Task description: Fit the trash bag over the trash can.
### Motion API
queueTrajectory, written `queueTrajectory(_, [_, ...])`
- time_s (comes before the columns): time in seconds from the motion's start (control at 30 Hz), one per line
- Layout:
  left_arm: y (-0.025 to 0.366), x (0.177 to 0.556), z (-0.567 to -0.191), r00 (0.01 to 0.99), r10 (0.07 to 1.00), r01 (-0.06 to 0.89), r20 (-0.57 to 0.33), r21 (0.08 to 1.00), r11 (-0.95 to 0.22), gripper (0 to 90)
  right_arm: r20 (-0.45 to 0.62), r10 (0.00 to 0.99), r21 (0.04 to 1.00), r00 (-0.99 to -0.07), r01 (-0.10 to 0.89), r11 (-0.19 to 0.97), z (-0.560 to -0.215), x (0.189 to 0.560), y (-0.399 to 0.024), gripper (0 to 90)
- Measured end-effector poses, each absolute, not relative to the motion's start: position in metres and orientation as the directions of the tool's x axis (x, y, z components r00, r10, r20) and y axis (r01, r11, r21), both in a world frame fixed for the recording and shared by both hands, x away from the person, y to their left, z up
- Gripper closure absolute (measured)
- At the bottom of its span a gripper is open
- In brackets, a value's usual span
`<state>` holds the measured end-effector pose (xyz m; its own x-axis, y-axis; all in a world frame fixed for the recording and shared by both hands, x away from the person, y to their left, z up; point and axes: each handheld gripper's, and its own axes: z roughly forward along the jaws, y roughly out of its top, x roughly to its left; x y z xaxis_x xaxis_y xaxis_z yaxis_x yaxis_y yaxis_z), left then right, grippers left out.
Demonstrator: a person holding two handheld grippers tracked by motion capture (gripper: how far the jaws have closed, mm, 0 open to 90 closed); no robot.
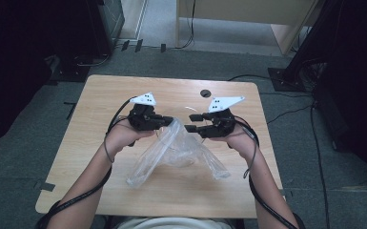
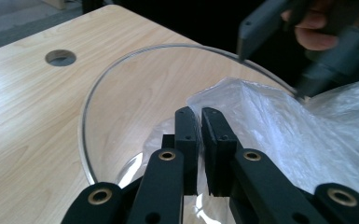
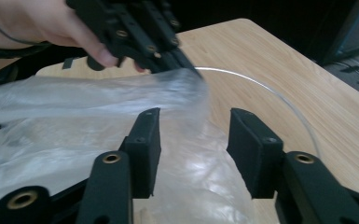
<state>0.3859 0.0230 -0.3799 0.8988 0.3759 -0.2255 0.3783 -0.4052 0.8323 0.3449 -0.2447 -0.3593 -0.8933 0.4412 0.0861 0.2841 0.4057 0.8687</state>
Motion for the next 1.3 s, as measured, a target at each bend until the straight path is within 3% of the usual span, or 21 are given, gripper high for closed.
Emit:
queueTrajectory(0.23, [0.018,0.389,-0.386,0.887,0.414,0.388,-0.205,0.817,-0.427,84.7,0.086,0.406,0.878,-0.910,0.262,0.400,-0.358,0.342,-0.244,49.2])
queueTrajectory(0.33, [0.015,0.390,-0.392,0.882,0.420,0.407,-0.214,0.796,-0.449,76.6,0.095,0.397,0.888,-0.913,0.258,0.381,-0.353,0.338,-0.247,47.6])
queueTrajectory(0.43, [0.016,0.391,-0.395,0.883,0.414,0.408,-0.222,0.800,-0.439,74.8,0.092,0.381,0.897,-0.920,0.243,0.371,-0.350,0.333,-0.247,45.6])
queueTrajectory(0.57, [0.021,0.391,-0.391,0.888,0.393,0.399,-0.238,0.823,-0.403,53.1,0.080,0.371,0.899,-0.925,0.228,0.374,-0.347,0.329,-0.247,45.0])
queueTrajectory(0.7, [0.031,0.392,-0.383,0.881,0.401,0.407,-0.251,0.834,-0.372,44.7,0.078,0.372,0.899,-0.925,0.226,0.375,-0.349,0.329,-0.247,45.1])
queueTrajectory(1.07, [0.052,0.387,-0.363,0.891,0.397,0.371,-0.221,0.859,-0.353,42.2,0.071,0.353,0.893,-0.933,0.217,0.394,-0.356,0.331,-0.230,43.5])
queueTrajectory(1.3, [0.056,0.379,-0.358,0.908,0.356,0.352,-0.223,0.866,-0.354,41.1,0.085,0.350,0.901,-0.933,0.222,0.372,-0.343,0.323,-0.235,43.5])
